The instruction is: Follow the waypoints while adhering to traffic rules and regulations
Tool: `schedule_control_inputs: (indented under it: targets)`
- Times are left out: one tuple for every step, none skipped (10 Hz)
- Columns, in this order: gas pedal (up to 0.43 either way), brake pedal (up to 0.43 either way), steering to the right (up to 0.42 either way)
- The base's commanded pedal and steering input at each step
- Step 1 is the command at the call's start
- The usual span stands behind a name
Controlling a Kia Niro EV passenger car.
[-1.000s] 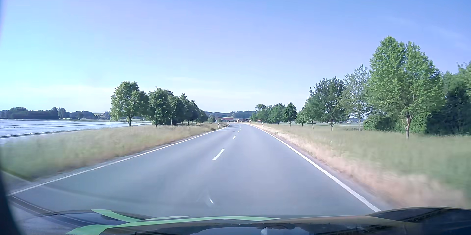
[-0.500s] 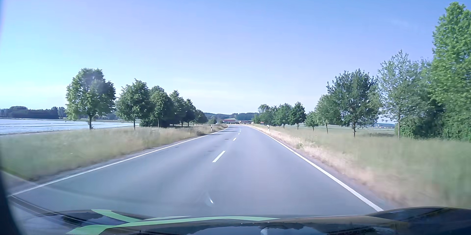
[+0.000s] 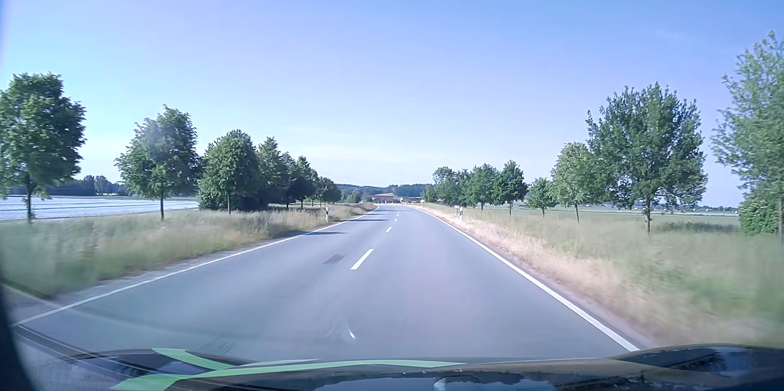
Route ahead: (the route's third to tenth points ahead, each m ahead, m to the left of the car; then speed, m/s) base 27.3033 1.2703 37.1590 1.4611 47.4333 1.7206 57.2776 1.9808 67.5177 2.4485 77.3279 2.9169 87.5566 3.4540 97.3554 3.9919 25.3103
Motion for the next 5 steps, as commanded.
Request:
schedule_control_inputs:
  targets:
    - [0.287, 0.0, -0.003]
    - [0.299, 0.0, -0.004]
    - [0.299, 0.0, -0.003]
    - [0.299, 0.0, -0.004]
    - [0.299, 0.0, -0.004]
